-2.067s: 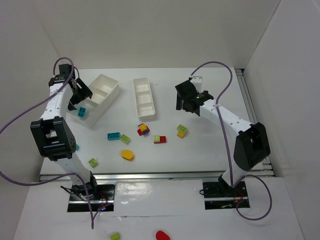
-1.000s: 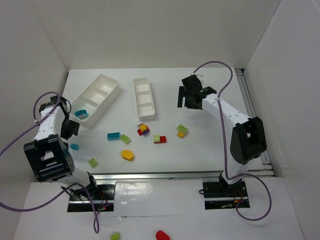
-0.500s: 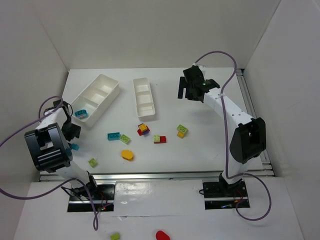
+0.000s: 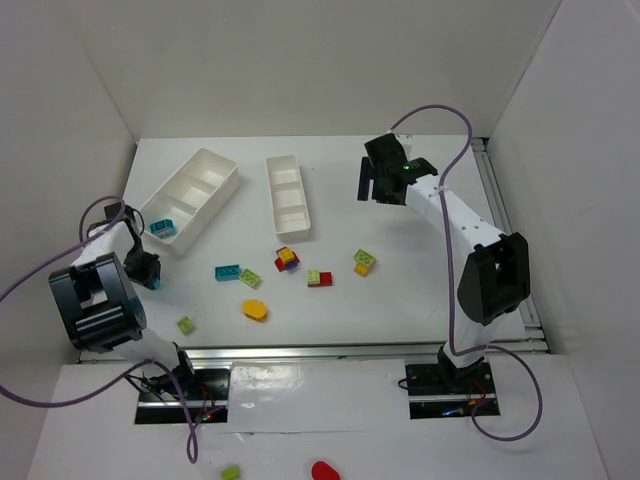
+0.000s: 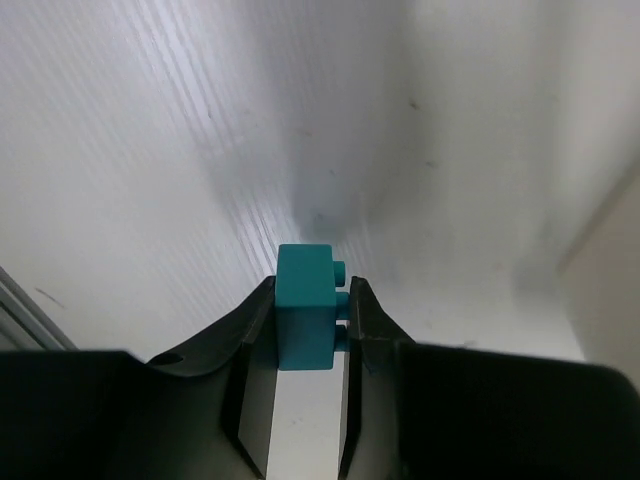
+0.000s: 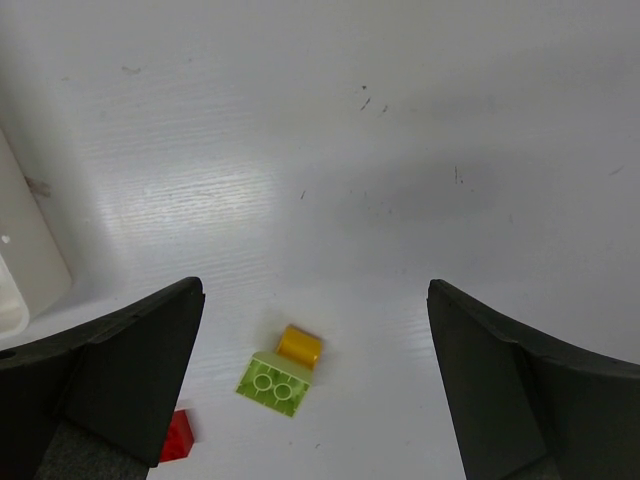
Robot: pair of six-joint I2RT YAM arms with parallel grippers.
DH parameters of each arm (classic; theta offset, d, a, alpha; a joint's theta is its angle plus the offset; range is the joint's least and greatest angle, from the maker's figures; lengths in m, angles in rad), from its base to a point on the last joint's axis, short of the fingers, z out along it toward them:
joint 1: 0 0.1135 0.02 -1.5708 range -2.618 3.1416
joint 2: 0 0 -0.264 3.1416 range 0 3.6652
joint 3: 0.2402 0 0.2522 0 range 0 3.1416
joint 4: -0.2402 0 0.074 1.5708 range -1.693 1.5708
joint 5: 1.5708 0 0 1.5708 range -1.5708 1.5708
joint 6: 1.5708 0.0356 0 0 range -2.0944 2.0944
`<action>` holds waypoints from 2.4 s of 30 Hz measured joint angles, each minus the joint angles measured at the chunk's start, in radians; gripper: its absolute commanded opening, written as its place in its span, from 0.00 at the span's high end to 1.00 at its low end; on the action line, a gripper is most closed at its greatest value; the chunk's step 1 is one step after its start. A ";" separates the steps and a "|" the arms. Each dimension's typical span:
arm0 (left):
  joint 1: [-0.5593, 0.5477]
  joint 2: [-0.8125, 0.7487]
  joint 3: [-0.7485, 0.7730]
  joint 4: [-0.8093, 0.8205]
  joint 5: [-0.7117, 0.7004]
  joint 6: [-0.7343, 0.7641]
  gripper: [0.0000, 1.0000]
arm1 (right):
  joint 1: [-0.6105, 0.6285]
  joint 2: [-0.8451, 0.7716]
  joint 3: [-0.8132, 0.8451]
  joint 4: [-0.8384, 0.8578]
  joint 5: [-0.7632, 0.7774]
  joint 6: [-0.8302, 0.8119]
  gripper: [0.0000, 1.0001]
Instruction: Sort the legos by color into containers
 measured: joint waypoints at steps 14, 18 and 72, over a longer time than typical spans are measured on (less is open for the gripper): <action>-0.032 -0.158 0.340 -0.014 0.150 0.156 0.78 | 0.000 0.000 -0.029 0.013 0.013 0.032 0.00; -0.070 -0.008 0.428 -0.004 0.184 0.185 0.78 | 0.000 0.000 -0.029 0.016 0.015 0.031 0.00; -0.624 0.171 0.149 -0.048 0.106 -0.212 0.20 | -0.009 0.012 -0.093 0.050 0.009 -0.003 0.00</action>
